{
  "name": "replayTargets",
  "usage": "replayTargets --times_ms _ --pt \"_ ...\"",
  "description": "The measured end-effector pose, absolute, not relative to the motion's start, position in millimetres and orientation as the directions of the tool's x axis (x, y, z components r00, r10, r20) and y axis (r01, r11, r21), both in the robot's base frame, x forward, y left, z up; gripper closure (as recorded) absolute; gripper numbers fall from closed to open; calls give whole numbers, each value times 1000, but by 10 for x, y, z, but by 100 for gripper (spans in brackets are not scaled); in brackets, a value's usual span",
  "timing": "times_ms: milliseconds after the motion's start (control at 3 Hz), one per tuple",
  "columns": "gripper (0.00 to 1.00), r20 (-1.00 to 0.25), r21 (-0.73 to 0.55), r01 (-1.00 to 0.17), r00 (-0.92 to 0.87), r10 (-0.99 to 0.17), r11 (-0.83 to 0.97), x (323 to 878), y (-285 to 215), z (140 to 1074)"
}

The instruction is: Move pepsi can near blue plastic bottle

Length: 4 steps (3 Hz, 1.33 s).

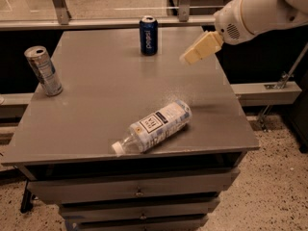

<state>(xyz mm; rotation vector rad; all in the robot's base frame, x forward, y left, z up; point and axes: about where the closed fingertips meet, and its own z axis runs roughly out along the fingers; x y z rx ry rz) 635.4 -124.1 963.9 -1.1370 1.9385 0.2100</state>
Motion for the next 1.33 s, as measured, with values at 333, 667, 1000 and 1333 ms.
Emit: replayTargets --times_ms 333,667,1000,1333 --pt "0 -741 -259 -779 -219 -635 570 6352 -1240 9638" --pt "0 -773 -223 -775 -228 -592 591 6379 -1205 9584" --pt "0 -841 -127 -756 -261 -474 642 6521 -1136 9370" --pt "0 -917 -36 -711 -255 -306 702 6879 -1060 9297"
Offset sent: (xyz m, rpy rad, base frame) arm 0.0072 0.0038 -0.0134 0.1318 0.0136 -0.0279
